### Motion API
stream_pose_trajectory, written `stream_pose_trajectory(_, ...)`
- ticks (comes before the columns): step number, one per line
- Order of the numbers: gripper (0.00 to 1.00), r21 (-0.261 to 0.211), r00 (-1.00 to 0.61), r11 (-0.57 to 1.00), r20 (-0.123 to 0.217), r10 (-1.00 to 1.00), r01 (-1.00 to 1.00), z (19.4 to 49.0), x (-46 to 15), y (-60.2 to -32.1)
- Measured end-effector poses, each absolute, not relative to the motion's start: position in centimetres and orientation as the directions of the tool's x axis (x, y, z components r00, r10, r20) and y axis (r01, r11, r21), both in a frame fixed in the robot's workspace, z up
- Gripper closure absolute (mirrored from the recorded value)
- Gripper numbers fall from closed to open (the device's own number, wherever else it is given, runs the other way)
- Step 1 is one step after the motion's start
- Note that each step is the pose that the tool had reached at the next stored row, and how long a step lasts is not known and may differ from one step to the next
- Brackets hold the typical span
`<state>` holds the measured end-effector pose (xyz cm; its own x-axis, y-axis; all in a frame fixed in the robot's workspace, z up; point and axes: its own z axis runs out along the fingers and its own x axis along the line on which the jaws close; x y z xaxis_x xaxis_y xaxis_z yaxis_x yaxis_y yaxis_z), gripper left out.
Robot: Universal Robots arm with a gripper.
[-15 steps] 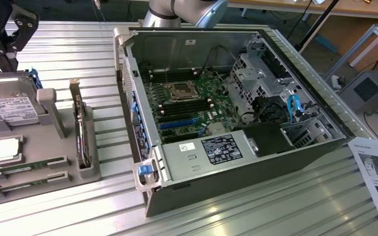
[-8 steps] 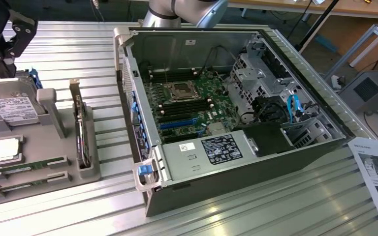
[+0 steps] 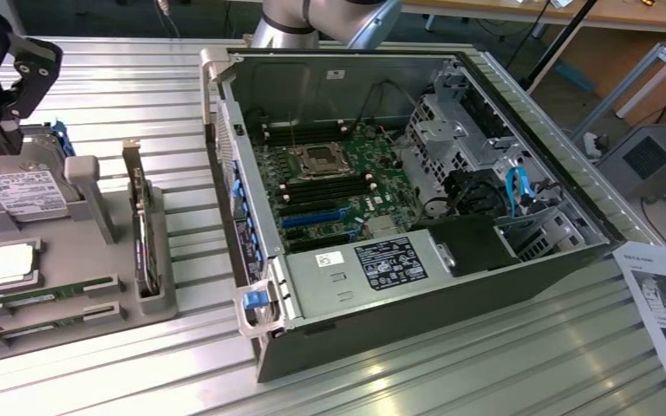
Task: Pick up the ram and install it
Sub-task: 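Reach for the ram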
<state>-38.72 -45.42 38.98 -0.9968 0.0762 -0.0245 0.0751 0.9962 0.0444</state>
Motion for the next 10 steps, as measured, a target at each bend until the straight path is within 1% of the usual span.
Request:
stream_pose_trajectory(4, 0.89, 0.044, -0.997, 0.996, -0.025, 0.076, 0.075, 38.98, -38.80, -46.11)
stream_pose_trajectory(10, 0.89, 0.044, -0.997, 0.996, -0.024, 0.076, 0.075, 38.98, -38.80, -46.16)
